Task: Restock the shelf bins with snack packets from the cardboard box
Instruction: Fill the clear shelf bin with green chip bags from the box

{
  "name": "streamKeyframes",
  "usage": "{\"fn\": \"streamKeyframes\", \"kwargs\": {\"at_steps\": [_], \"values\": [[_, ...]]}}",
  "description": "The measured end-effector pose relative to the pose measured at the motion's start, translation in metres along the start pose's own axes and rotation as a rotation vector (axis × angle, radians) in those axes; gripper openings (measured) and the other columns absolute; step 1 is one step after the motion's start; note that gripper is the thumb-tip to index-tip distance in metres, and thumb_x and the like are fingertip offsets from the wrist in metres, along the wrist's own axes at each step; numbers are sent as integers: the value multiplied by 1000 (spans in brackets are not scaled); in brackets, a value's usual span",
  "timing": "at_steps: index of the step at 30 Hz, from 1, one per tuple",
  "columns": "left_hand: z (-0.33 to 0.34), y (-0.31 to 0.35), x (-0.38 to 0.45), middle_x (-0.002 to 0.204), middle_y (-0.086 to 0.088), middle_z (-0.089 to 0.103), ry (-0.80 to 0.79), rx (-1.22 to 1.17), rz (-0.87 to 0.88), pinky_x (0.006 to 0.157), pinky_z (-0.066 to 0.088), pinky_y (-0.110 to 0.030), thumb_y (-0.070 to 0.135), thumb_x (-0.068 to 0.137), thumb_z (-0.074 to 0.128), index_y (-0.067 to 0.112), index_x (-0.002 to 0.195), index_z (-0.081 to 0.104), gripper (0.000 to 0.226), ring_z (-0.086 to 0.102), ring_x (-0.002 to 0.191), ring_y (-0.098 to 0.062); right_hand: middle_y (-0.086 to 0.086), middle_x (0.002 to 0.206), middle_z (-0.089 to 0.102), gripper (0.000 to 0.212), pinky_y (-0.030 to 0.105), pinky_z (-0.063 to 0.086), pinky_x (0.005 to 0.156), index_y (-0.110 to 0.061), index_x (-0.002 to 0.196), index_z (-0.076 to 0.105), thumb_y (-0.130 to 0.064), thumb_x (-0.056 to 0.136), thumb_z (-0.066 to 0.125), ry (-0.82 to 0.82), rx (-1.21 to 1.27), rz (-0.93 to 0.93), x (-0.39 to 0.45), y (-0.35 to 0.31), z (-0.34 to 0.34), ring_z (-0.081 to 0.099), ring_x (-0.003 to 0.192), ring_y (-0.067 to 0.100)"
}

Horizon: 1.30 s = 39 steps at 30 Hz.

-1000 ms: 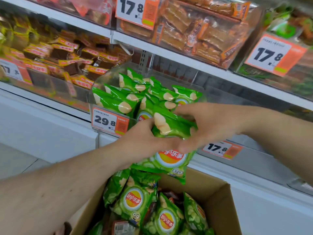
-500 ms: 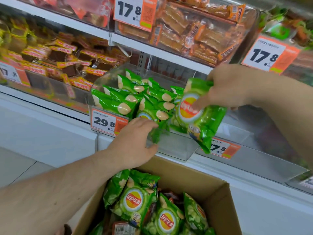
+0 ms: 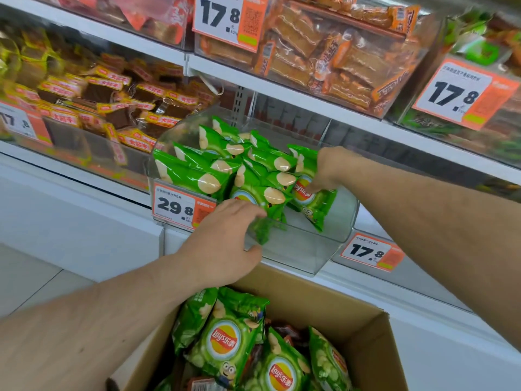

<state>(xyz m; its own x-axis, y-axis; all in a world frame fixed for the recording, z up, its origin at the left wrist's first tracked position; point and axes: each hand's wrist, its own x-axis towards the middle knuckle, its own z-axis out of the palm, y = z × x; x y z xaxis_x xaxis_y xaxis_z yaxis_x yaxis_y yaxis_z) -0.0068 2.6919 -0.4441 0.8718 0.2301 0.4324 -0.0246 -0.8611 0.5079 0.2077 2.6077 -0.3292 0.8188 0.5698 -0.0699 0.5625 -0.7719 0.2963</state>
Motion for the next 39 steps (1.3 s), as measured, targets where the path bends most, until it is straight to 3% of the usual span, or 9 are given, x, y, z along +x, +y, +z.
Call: {"fn": "streamKeyframes", "kwargs": {"at_steps": [6,12,16,20,24,29,34,36,39], "values": [[-2,-4,-1,137,8,48,-11,-25,30,96,20,-10,24,86,67,22,138,49,55,33,128,-7,6,80,59,74,31,48,75,-3,104,61,-58,61,86,-141,-125,-27,32,-5,6,57,85,29],[-9,-5,1,119,14,49,-21,-109,-22,92,28,-13,25,82,70,24,128,55,48,39,119,-4,11,123,62,87,38,50,83,-22,135,45,-49,64,87,132,-320,-139,48,-1,27,61,111,33],[-7,-9,1,121,10,54,-19,-139,-7,95,31,-15,23,82,69,24,121,58,40,41,118,-4,14,135,51,89,39,48,87,-27,142,38,-45,69,86,148,-348,-70,51,-7,32,56,120,36],[-1,-11,-1,130,7,58,2,-131,50,97,18,2,26,76,62,19,115,63,40,39,120,0,20,136,48,93,44,50,86,-15,144,33,-25,70,89,125,-189,-24,46,-12,34,55,121,40],[-2,-5,-5,129,11,56,55,-107,150,102,14,0,20,76,62,19,110,66,34,39,122,0,22,136,46,102,48,50,86,-9,143,31,-32,65,91,116,-111,-27,26,-5,24,53,120,44],[8,9,-22,107,14,57,-71,-185,109,92,31,-2,12,83,68,18,112,65,29,50,107,-1,20,111,60,37,47,49,81,-9,114,55,-24,82,65,534,152,-104,-38,3,16,59,103,43],[28,8,-41,118,12,61,-587,-38,-41,94,43,-20,19,91,63,23,123,59,33,55,110,-5,1,70,63,15,36,51,55,-17,77,64,-28,78,54,905,513,-413,-148,-22,86,63,68,28],[34,9,-45,122,8,61,-685,33,-48,93,43,-21,22,90,63,22,125,58,35,55,111,-8,-3,65,59,12,34,50,53,-20,72,60,-30,76,53,726,532,-427,-173,-35,136,61,63,25],[36,11,-49,120,10,58,-769,66,-87,93,45,-27,26,91,63,24,126,56,35,55,112,-11,-4,80,66,17,36,54,69,-24,82,60,-40,78,59,43,503,-170,-182,-45,200,64,80,24]]}}
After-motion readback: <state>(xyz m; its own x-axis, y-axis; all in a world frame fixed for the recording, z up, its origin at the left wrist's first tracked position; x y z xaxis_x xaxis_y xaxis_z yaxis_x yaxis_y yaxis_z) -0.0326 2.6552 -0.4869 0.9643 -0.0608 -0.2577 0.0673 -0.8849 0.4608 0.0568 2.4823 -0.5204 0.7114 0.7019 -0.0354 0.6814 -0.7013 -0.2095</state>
